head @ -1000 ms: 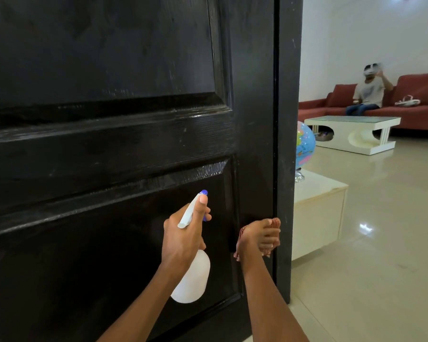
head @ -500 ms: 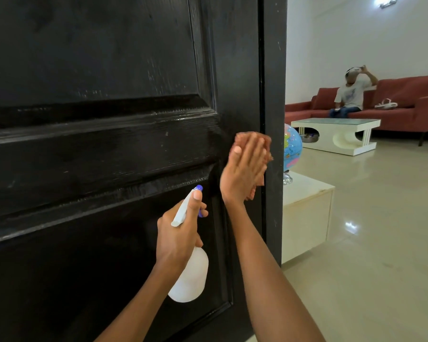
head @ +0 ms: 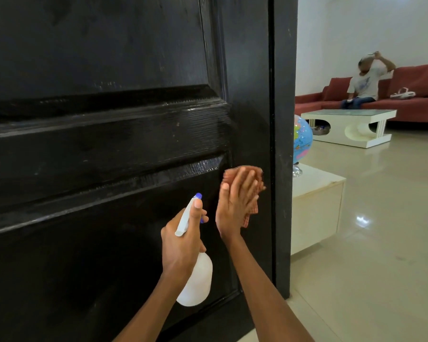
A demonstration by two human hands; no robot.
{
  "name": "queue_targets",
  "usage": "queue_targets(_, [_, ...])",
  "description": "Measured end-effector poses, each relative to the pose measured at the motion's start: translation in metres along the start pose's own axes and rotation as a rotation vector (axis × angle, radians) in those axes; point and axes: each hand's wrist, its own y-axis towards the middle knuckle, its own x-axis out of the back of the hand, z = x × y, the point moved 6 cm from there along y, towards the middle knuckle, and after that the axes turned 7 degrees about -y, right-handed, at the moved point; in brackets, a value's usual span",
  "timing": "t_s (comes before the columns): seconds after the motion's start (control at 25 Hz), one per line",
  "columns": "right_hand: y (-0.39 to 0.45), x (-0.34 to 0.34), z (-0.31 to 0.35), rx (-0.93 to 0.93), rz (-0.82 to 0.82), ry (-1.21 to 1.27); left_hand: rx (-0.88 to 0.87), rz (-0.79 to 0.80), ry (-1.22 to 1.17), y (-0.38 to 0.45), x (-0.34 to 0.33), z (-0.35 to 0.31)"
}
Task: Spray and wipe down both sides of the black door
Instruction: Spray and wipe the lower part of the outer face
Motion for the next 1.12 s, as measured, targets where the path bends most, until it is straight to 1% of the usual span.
queue_targets(0.04, [0.009,0.003,0.019,0.158,0.000,-0.041,-0.003,-0.015,-0.009,0.001,0.006,-0.002])
queue_targets(0.08, [0.024,0.009,0.030,0.265,-0.021,-0.082,-0.004,-0.020,-0.016,0.003,0.010,-0.004])
queue_targets(0.12, [0.038,0.017,0.031,0.285,-0.049,-0.112,-0.001,-0.017,-0.019,0.004,0.013,-0.005])
queue_targets(0.16, [0.052,0.023,0.022,0.224,-0.091,-0.113,0.001,-0.009,-0.023,0.005,0.015,-0.006])
queue_targets(0.24, [0.067,0.025,-0.009,-0.058,-0.166,0.001,0.006,-0.007,-0.035,0.008,0.021,-0.006])
queue_targets(0.32, [0.059,0.019,-0.029,-0.312,-0.180,0.101,0.009,-0.017,-0.044,0.010,0.028,-0.009])
queue_targets(0.36, [0.054,0.018,-0.028,-0.376,-0.176,0.112,0.006,-0.024,-0.050,0.011,0.032,-0.012])
queue_targets(0.4, [0.052,0.018,-0.021,-0.391,-0.170,0.113,0.000,-0.038,-0.056,0.013,0.037,-0.016])
queue_targets(0.44, [0.052,0.019,-0.007,-0.358,-0.168,0.110,-0.008,-0.055,-0.059,0.014,0.043,-0.021])
queue_targets(0.48, [0.053,0.021,0.013,-0.276,-0.173,0.098,-0.018,-0.075,-0.060,0.015,0.050,-0.027])
queue_targets(0.6, [0.044,0.017,0.101,0.069,-0.163,0.022,-0.058,-0.145,-0.070,0.011,0.078,-0.037])
queue_targets(0.72, [0.005,-0.005,0.182,0.347,-0.173,-0.059,-0.078,-0.259,-0.058,-0.002,0.120,-0.039])
queue_targets(0.84, [-0.047,-0.032,0.228,0.514,-0.147,-0.117,-0.085,-0.410,-0.056,-0.019,0.178,-0.037])
queue_targets(0.96, [-0.102,-0.055,0.269,0.704,-0.110,-0.182,-0.119,-0.514,-0.020,-0.038,0.235,-0.034])
queue_targets(1.04, [-0.142,-0.072,0.306,0.865,-0.086,-0.192,-0.132,-0.578,0.007,-0.051,0.269,-0.033])
queue_targets(1.12, [-0.184,-0.091,0.342,1.074,-0.022,-0.195,-0.139,-0.639,0.032,-0.061,0.294,-0.033])
